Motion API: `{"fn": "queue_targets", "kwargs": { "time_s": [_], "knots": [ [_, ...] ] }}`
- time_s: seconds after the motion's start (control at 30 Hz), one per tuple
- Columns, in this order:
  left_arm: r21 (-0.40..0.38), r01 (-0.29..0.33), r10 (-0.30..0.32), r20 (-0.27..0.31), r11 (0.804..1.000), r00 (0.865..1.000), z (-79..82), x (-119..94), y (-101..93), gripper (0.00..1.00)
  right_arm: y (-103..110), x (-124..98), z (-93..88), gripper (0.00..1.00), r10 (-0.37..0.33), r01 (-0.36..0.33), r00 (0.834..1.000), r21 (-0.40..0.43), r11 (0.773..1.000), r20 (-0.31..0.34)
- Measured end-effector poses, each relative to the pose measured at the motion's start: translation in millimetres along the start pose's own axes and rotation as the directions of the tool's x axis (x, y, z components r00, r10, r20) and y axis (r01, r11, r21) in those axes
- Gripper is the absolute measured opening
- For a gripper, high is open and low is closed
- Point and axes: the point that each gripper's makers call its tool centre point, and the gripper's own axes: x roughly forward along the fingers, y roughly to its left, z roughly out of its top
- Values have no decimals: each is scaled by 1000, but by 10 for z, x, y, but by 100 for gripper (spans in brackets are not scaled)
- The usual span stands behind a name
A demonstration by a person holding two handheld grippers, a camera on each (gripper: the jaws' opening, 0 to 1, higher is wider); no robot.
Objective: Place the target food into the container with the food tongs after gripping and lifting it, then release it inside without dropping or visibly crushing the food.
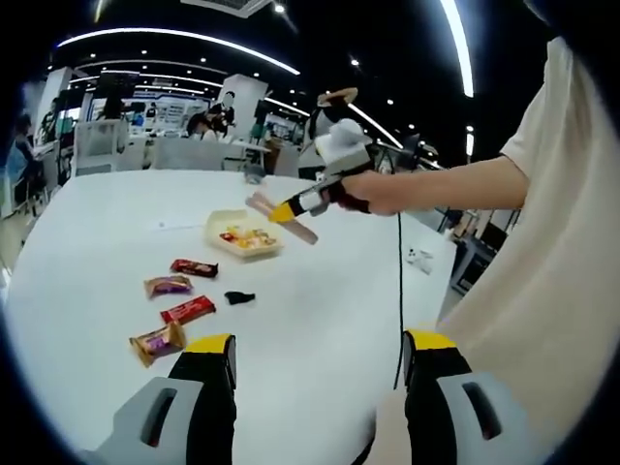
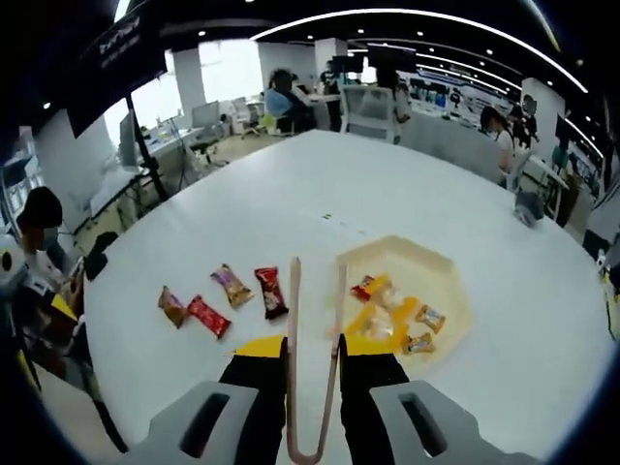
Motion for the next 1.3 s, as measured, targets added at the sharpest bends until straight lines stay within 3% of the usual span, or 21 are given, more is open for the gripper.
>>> {"fn": "queue_targets", "kwargs": {
  "time_s": [0.23,0.6,0.73,0.83,0.97,1.1,1.3],
  "knots": [
    [-11,-12,12,21,1000,1000,16,-42,2,68,220,2,-25,20,52,-52,999,-39,998,1],
    [-3,-25,25,8,1000,1000,-127,-115,-79,68,495,44,-310,20,106,-108,993,-33,994,-54],
    [-4,-26,26,11,1000,1000,-124,-116,-77,68,760,-21,-314,20,155,-159,986,-71,985,-60],
    [-11,-26,26,32,1000,999,-50,-110,-55,67,911,-76,-309,20,177,-183,982,-111,977,-60],
    [-55,-23,29,110,998,994,164,-115,19,66,1135,-187,-291,20,220,-224,974,-140,964,-48],
    [-150,-30,62,210,988,976,391,-176,174,60,1283,-318,-227,20,249,-249,968,-158,956,-21],
    [-188,-72,116,234,980,965,442,-224,318,51,1462,-445,-171,20,282,-277,959,-189,942,-1]
  ]
}}
